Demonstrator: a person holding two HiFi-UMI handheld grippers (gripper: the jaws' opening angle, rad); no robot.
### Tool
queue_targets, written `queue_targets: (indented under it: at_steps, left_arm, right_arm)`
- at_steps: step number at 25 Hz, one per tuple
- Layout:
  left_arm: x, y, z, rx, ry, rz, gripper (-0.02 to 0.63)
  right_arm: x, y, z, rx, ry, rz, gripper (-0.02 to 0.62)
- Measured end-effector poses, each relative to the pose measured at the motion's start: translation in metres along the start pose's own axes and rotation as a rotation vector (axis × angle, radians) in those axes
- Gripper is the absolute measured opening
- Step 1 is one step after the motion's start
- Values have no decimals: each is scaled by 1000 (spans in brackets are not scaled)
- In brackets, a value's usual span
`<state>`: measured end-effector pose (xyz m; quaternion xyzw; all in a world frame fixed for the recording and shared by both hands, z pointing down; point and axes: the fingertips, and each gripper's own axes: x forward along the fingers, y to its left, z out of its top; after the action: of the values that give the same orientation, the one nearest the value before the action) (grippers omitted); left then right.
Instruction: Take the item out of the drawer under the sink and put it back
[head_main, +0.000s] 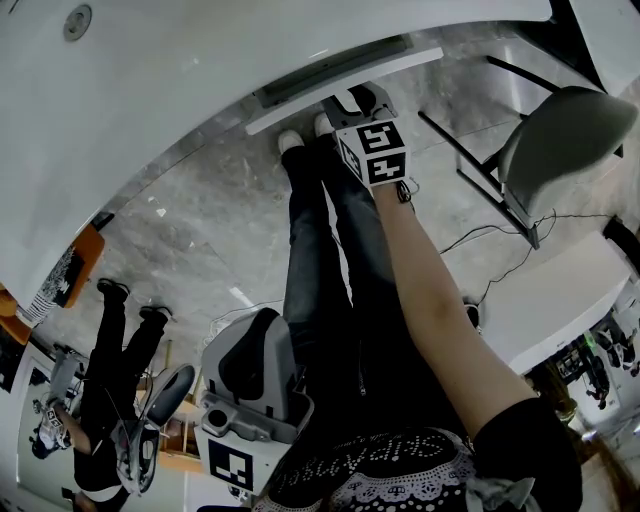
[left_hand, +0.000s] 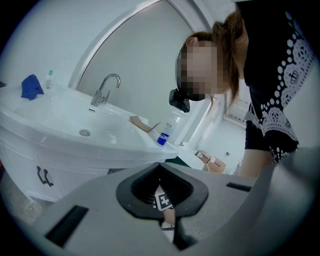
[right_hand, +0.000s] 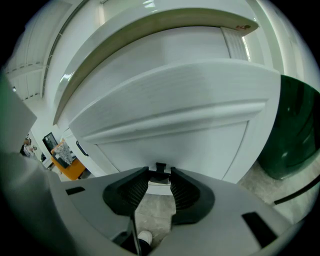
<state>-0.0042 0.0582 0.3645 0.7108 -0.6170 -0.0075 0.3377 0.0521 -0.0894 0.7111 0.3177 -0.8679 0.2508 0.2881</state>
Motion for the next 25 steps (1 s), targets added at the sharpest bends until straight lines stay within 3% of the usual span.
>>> queue_targets:
  at_steps: [25]
  left_arm:
    - [-5, -3, -3, -20, -19, -1, 5]
  right_arm:
    - [-15, 2, -16, 13, -27, -5, 146]
